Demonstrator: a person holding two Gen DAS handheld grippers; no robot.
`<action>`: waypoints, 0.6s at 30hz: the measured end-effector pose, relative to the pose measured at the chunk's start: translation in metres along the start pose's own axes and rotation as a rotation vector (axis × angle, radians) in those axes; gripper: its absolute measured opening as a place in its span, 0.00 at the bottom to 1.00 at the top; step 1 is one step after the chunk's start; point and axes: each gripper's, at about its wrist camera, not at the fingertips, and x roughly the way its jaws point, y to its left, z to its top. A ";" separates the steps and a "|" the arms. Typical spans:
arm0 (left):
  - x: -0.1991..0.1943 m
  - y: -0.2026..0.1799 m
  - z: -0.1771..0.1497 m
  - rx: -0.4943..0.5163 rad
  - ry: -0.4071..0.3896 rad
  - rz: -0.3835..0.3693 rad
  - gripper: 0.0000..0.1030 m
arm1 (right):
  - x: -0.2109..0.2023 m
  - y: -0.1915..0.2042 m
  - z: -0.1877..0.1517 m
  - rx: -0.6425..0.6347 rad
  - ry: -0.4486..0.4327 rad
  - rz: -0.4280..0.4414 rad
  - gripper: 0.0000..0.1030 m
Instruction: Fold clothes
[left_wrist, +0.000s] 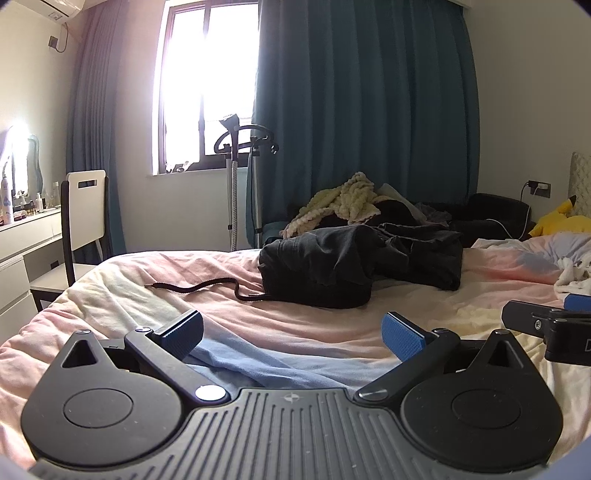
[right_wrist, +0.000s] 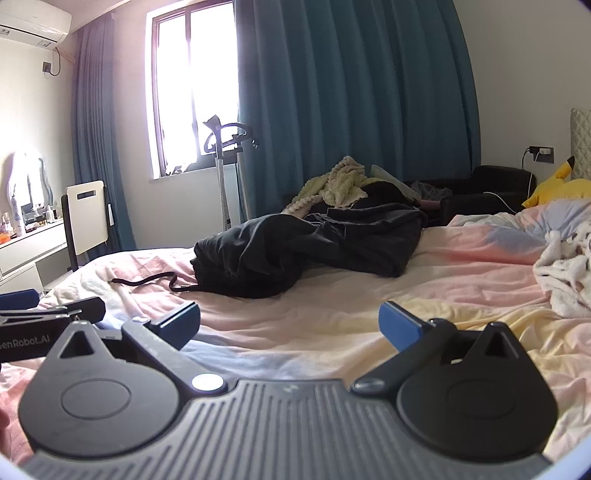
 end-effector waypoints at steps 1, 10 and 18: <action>0.000 0.000 0.000 0.003 0.003 -0.002 1.00 | 0.001 -0.001 0.000 0.001 0.004 -0.007 1.00; -0.001 -0.003 0.001 0.007 0.007 -0.004 1.00 | 0.004 -0.006 -0.001 0.004 -0.001 -0.012 1.00; 0.005 0.001 -0.004 -0.003 0.014 -0.019 1.00 | 0.004 -0.007 -0.003 0.016 -0.013 -0.016 1.00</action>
